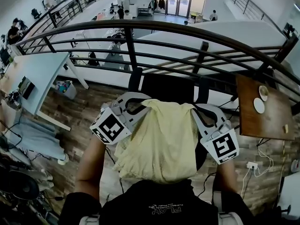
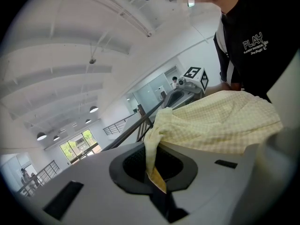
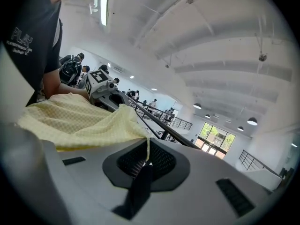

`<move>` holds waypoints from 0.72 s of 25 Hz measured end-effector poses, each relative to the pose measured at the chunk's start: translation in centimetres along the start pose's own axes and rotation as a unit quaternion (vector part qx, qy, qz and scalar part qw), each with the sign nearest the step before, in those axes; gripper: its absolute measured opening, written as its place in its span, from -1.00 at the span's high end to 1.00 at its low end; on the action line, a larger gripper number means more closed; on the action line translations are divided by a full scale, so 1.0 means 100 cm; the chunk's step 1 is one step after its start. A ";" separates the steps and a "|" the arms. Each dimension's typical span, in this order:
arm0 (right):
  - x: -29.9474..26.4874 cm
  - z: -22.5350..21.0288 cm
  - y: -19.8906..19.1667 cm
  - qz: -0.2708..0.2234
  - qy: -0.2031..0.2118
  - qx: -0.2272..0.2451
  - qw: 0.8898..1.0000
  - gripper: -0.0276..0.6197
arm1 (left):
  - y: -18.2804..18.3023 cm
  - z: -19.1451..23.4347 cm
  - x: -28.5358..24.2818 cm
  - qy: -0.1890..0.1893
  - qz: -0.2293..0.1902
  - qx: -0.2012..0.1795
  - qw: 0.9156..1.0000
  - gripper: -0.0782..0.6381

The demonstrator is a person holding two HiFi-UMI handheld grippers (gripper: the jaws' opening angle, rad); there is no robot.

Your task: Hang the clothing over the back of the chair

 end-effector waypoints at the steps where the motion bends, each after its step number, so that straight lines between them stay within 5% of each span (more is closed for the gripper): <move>1: -0.001 -0.001 -0.003 0.008 0.002 0.001 1.000 0.83 | 0.000 0.000 -0.003 -0.003 0.000 0.003 1.000 0.71; 6: -0.001 -0.003 -0.014 0.021 0.011 -0.001 1.000 0.83 | -0.004 -0.005 -0.014 -0.028 0.002 0.019 0.999 0.67; 12: -0.005 0.002 -0.024 0.049 0.035 -0.026 0.998 0.83 | -0.008 0.001 -0.013 -0.032 0.000 0.050 0.998 0.38; 18: -0.005 0.010 -0.042 0.092 0.060 -0.040 0.993 0.82 | -0.029 0.000 -0.004 -0.073 0.043 0.090 0.992 0.13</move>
Point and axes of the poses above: the fingertips, and each gripper's own axes: x backward along the fingers, z to its left, y out of its top, the point moved 5 cm from there along x, backward along the fingers, and after that the axes turned 8 degrees about y, right-handed, at the moved point
